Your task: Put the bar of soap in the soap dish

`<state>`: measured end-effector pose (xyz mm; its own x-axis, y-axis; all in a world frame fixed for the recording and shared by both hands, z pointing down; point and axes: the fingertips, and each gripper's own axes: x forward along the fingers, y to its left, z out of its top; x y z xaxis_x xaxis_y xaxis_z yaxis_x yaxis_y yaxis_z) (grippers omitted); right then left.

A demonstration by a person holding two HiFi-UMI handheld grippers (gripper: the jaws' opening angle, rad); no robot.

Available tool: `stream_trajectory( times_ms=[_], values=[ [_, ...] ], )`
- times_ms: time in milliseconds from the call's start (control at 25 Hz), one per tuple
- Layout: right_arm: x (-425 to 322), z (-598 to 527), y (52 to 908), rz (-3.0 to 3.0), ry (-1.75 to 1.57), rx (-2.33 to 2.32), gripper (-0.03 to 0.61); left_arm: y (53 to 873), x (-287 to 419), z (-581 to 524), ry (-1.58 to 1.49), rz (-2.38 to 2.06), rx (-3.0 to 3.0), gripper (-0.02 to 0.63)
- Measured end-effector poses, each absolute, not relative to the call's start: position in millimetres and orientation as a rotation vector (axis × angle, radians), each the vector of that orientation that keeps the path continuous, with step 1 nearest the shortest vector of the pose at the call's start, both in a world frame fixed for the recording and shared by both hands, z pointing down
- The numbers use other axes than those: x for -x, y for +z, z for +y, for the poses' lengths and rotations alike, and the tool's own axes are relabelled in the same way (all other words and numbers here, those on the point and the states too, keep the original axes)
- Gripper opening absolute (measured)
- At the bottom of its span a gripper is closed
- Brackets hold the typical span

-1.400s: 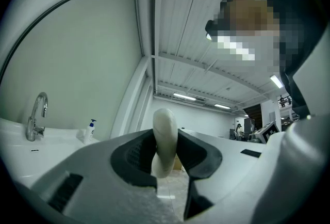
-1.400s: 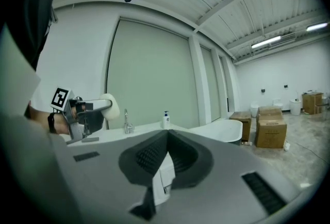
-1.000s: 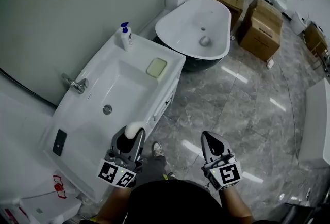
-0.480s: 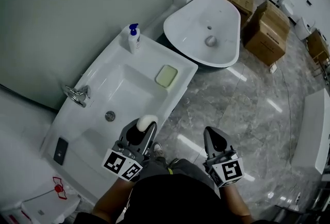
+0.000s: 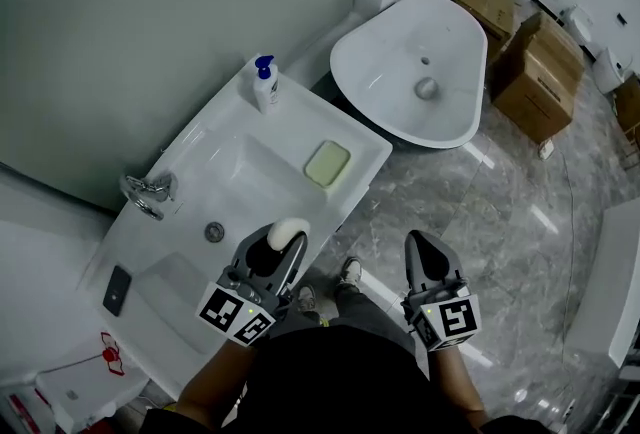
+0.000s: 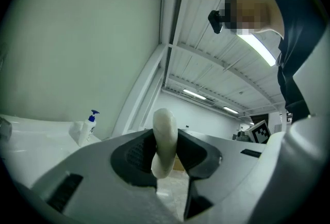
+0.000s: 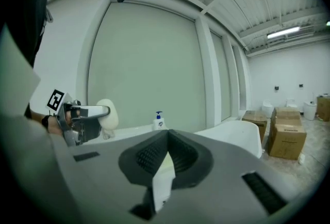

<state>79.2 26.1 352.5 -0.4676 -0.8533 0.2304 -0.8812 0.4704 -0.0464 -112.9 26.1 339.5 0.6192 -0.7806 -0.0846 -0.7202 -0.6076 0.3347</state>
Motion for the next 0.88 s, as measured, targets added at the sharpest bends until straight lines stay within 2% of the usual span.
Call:
stream_trajectory(
  times_ms=[520, 880],
  values=[
    [-106.6, -68.8, 375.4, -2.629, 0.269, -1.322, 0.014, 349.3, 95.3, -50.7, -0.267, -1.349, -2.508, 0.12],
    [-95.4, -95.1, 410.2, -2.653, 0.31, -1.199, 0.014, 398.4, 91.1, -107.8, -0.088, -1.256, -2.522, 0.12]
  ],
)
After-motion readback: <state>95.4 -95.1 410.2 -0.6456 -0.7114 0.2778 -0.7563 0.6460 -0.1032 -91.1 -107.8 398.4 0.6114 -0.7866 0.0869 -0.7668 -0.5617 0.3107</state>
